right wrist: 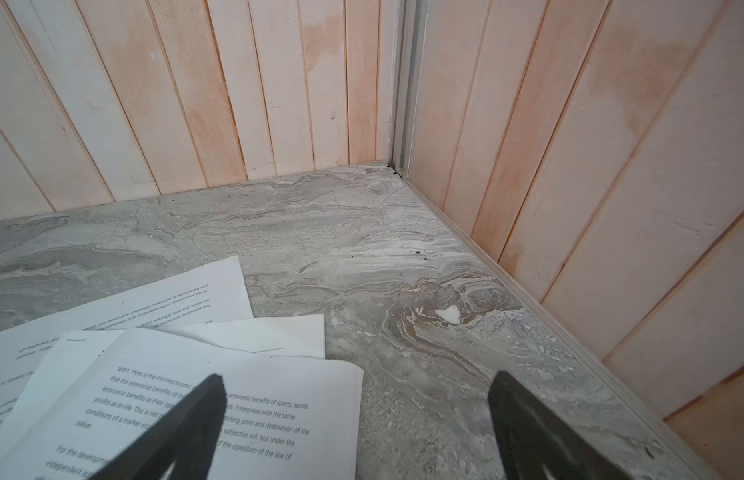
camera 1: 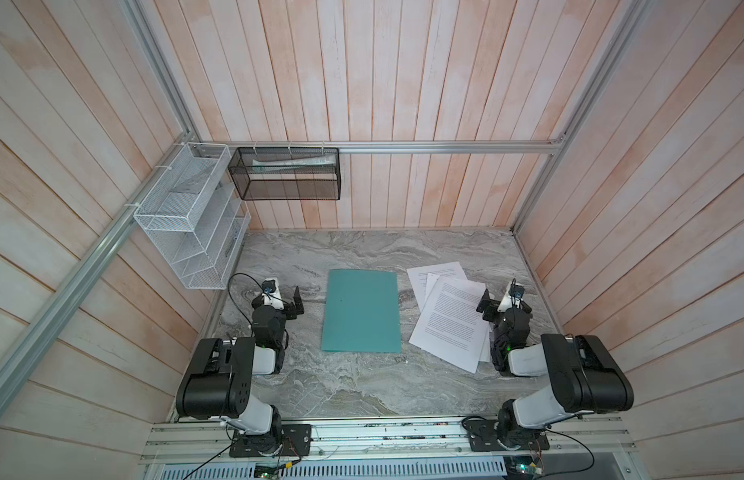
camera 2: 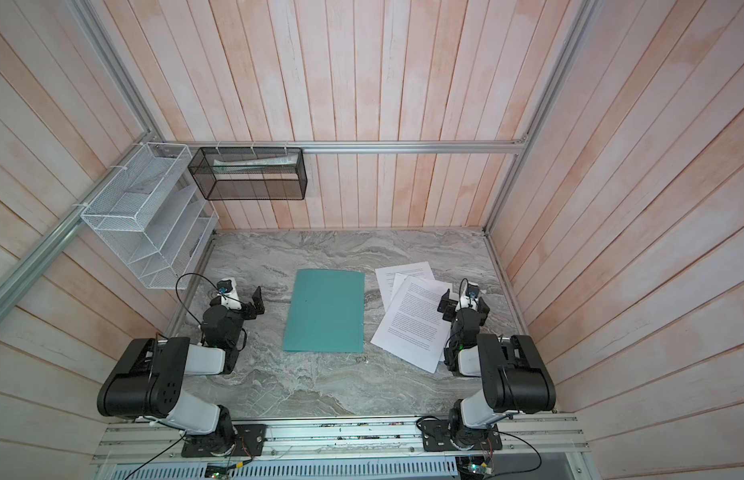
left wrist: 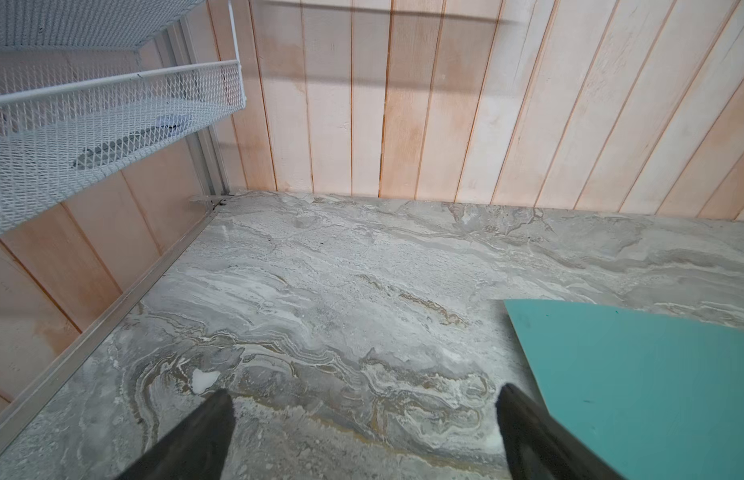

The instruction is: Put the files into the folder

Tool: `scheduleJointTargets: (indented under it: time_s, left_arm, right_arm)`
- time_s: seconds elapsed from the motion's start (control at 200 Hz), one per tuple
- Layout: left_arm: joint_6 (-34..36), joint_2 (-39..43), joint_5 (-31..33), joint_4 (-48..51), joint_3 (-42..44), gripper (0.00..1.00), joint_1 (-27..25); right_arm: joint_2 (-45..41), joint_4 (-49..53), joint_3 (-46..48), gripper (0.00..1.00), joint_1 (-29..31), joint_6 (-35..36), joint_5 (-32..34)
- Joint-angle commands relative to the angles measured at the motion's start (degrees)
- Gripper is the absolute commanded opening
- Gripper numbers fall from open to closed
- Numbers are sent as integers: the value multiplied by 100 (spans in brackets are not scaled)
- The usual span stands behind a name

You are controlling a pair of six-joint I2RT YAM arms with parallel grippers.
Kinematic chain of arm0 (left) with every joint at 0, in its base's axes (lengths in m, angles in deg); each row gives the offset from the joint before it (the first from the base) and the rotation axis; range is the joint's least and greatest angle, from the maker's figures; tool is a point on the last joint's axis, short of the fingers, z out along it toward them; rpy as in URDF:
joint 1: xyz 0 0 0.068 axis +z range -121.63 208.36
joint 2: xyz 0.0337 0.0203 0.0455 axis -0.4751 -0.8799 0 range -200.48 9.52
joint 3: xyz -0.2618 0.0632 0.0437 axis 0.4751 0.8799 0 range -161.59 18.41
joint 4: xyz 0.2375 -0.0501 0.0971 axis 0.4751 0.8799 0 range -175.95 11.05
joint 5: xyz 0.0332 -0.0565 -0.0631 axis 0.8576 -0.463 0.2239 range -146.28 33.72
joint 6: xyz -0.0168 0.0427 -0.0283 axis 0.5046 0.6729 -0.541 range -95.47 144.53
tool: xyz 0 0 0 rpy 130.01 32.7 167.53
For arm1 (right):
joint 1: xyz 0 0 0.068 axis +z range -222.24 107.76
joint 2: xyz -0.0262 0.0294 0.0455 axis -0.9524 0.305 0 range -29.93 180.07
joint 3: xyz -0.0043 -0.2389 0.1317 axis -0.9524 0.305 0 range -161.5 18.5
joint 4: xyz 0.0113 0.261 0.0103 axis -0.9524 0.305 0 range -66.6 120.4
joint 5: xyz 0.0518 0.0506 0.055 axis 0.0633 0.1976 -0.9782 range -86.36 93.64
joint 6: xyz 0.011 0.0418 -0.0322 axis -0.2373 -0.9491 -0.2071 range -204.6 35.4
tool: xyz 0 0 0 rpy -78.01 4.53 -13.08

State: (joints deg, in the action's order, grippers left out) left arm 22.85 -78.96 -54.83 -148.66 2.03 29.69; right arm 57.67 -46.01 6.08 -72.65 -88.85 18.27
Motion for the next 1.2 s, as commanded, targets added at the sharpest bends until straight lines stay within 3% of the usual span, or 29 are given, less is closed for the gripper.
scheduleJointTargets:
  time_s: [0.0, 1.196]
  left_arm:
    - [21, 4, -75, -2, -64, 100, -9]
    - [34, 42, -69, -62, -17, 100, -7]
  right_arm:
    - [-58, -47, -93, 98, 32, 56, -39]
    - [-49, -40, -102, 98, 14, 65, -83]
